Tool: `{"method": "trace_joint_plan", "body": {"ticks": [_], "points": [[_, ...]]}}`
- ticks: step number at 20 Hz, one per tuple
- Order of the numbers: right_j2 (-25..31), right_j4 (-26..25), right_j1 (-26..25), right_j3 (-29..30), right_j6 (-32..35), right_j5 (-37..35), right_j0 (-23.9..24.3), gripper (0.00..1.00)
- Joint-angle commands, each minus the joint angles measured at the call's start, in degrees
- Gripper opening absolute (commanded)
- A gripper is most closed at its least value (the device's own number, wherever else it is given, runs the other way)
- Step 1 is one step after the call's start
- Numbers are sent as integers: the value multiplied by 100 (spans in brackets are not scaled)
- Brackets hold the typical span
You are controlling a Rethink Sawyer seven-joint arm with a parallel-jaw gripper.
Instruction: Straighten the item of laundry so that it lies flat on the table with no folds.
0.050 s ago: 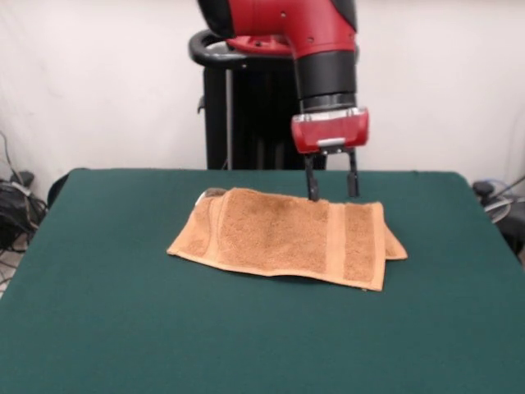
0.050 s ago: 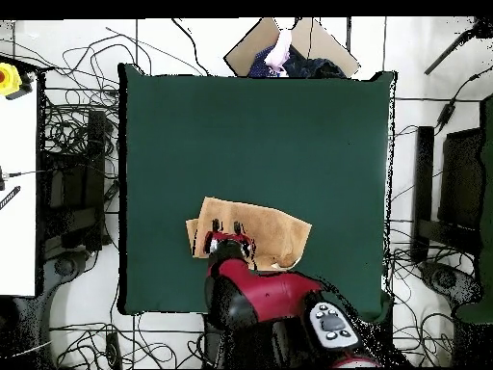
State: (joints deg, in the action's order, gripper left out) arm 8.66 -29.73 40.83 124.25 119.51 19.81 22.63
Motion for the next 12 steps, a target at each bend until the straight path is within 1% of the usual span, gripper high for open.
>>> {"method": "trace_joint_plan", "body": {"ticks": [1, 2, 3, 5, 6, 7, 9, 12], "points": [[1520, -1254, 4, -964, -1401, -2096, 858, 100], [1665, -1408, 43, -979, -1510, -2239, 950, 100], [1707, -1639, 160, -1018, -1696, -2347, 940, 100], [2151, -1889, 143, -967, -1918, -2705, 1253, 100], [2274, -1959, 147, -967, -2008, -2823, 1341, 100], [2549, -2081, 90, -975, -2264, -3036, 1523, 100], [2694, -2294, -23, -1036, -2374, -3182, 1645, 100], [3265, -2656, -405, -1136, -3238, -3644, 2027, 100]]}}
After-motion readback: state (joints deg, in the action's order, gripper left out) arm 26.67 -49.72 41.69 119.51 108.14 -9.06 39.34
